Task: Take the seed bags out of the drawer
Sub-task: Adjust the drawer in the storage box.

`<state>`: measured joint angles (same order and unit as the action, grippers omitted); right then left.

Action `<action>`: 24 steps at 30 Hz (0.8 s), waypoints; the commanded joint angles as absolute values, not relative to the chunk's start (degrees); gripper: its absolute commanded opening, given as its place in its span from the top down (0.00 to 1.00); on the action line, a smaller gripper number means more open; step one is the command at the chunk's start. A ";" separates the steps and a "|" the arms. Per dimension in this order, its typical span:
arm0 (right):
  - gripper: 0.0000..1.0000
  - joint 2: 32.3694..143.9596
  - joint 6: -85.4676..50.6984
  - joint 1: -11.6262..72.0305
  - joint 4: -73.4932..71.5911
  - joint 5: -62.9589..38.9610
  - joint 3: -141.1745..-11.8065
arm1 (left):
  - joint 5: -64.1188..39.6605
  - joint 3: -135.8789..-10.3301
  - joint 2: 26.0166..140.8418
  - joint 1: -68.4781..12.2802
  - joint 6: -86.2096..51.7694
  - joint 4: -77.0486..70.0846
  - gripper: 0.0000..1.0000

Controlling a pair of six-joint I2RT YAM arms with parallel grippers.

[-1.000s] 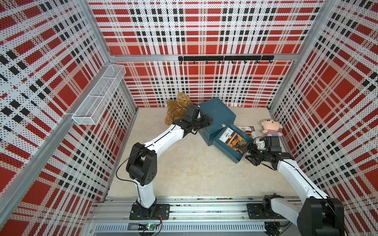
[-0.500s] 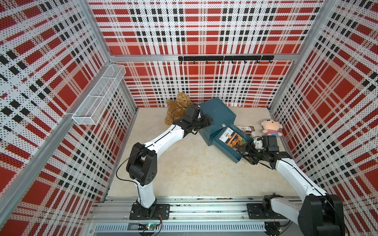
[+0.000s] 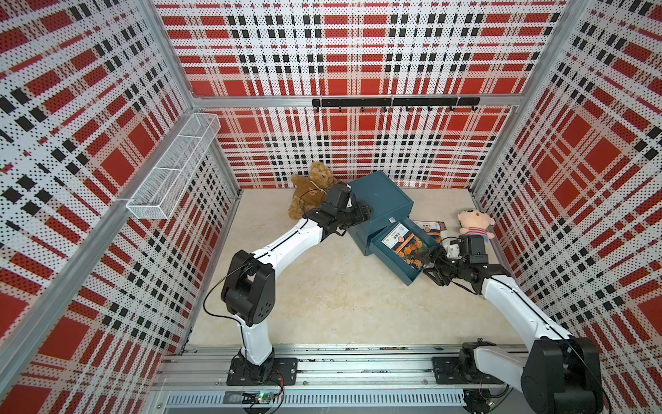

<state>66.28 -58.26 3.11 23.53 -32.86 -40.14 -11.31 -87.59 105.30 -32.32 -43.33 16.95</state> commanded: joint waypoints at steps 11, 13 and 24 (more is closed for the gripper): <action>0.29 69.47 -60.46 5.01 16.93 -32.42 -45.22 | -12.79 -84.99 109.75 -34.98 -41.70 26.36 0.26; 0.28 70.08 -60.72 5.16 16.32 -32.22 -45.35 | -12.74 -85.03 109.70 -35.02 -41.75 26.32 0.26; 0.29 73.33 -62.32 6.67 14.33 -31.56 -49.38 | -12.74 -85.08 109.86 -34.98 -41.82 26.31 0.26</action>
<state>72.69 -62.13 5.98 19.27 -32.23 -47.00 -10.72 -87.59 105.45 -32.73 -43.53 16.75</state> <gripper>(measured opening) 0.714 0.742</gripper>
